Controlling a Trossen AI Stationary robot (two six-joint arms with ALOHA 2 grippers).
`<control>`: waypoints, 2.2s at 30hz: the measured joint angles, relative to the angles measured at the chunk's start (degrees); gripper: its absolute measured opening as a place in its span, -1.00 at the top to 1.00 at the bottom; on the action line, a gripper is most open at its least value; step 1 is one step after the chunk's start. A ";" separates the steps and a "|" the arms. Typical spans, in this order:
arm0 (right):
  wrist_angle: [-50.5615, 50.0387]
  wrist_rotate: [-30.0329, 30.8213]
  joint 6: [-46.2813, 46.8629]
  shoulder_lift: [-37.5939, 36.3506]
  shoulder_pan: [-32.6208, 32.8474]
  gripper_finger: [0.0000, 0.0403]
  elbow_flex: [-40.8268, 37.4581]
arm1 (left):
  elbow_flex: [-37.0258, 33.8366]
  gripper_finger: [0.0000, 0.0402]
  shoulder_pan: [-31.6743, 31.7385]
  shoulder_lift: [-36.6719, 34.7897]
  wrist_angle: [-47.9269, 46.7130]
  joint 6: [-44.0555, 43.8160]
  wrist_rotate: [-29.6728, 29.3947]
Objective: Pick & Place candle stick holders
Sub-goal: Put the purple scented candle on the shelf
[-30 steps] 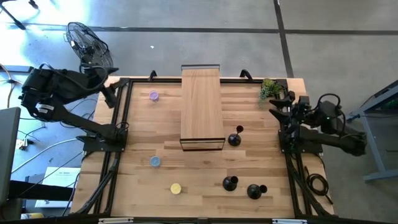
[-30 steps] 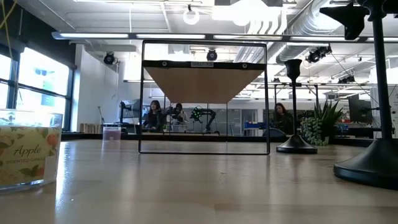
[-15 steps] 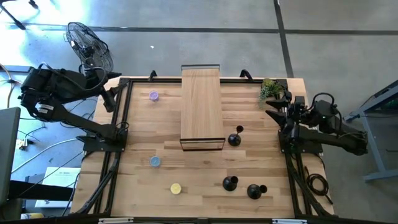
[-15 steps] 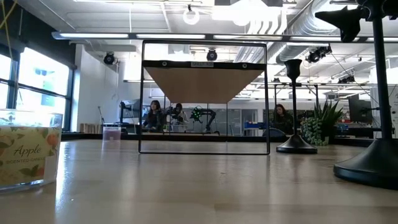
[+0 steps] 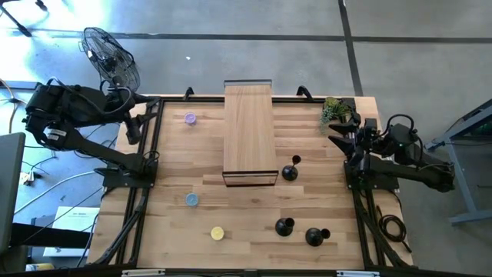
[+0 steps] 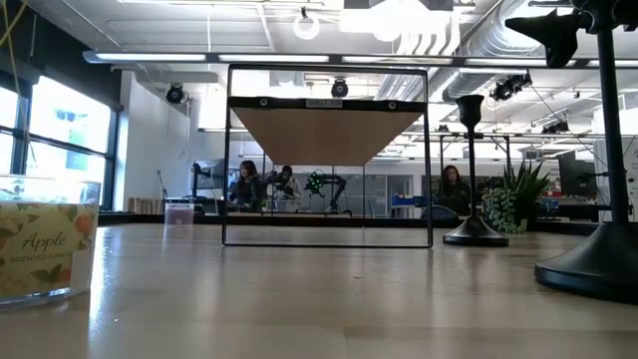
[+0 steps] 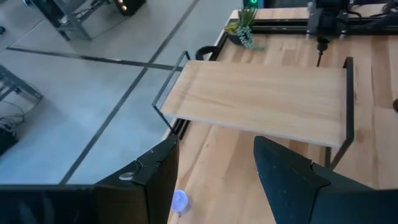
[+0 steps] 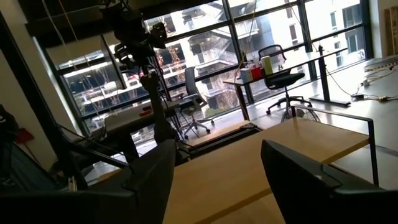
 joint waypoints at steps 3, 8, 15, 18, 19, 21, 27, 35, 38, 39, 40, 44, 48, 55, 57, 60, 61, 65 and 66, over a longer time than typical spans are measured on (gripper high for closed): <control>0.00 0.00 0.08 0.00 0.00 -0.16 0.00 | 0.00 -0.04 0.02 -0.02 0.00 0.92 -1.93; -0.02 0.04 0.08 0.00 0.00 -0.16 0.00 | 0.00 -0.22 0.02 0.01 0.03 1.17 -2.90; -0.02 0.13 0.06 0.00 0.00 -0.16 0.00 | -0.04 -0.66 0.02 -0.01 0.02 0.27 -5.81; -0.03 0.62 0.06 0.00 -0.01 -0.16 0.00 | -0.04 -0.83 0.02 -0.02 -0.10 -0.56 -5.83; -0.04 0.66 0.06 0.00 -0.02 -0.16 0.00 | -0.04 -0.88 0.02 -0.02 -0.23 -0.65 -5.59; -0.04 0.64 0.06 0.00 -0.01 -0.16 -0.02 | -0.04 -0.95 0.02 0.01 -0.56 -0.68 -4.62; -0.04 0.66 0.06 0.00 -0.01 -0.16 -0.02 | -0.04 -0.98 0.02 -0.04 -0.46 -1.85 2.07; -0.06 0.32 0.06 0.00 -0.01 -0.16 -0.02 | -0.04 -0.97 0.02 2.50 -0.46 -12.63 1.56; -0.07 0.11 -0.09 0.00 -0.01 -0.16 -0.02 | -0.04 -0.97 0.02 3.50 -0.39 -15.19 -2.84; -0.07 0.11 -0.11 0.00 0.00 -0.16 -0.02 | -0.04 -0.97 0.02 3.98 -0.29 -15.73 -3.78; -0.07 0.09 -0.11 0.00 -0.02 -0.16 -0.02 | -0.04 -0.97 0.03 4.54 -0.15 -15.83 -4.41; -0.09 -0.08 -0.11 0.00 -0.02 -0.16 -0.02 | -0.02 -0.97 0.04 6.33 -0.11 -14.66 -7.84; -0.13 -0.84 0.25 0.00 0.00 -0.16 -0.02 | 2.56 -0.97 0.31 8.45 -1.05 -12.90 -8.94; -0.18 -0.88 1.81 0.00 0.00 -0.16 -0.04 | 14.93 -0.97 11.85 14.09 -6.57 -12.26 -4.72; -0.18 -0.85 1.77 0.00 0.00 -0.16 -0.04 | 18.79 -0.97 17.01 16.15 -7.70 -12.22 -2.45; -0.19 -0.64 1.78 0.00 0.00 -0.16 -0.04 | 22.71 -0.97 25.11 18.36 -7.73 -10.79 2.83; -0.20 -0.55 1.81 0.00 -0.02 -0.16 -0.04 | 23.68 -0.97 27.82 19.31 -7.51 -10.17 4.59; -0.17 -0.56 2.64 0.00 0.00 -0.16 -0.04 | 24.51 -0.97 38.26 21.79 -7.62 -7.83 12.76; -0.17 -0.57 3.11 0.00 0.00 -0.16 -0.04 | 24.31 -0.97 40.62 22.54 -7.58 -7.15 14.29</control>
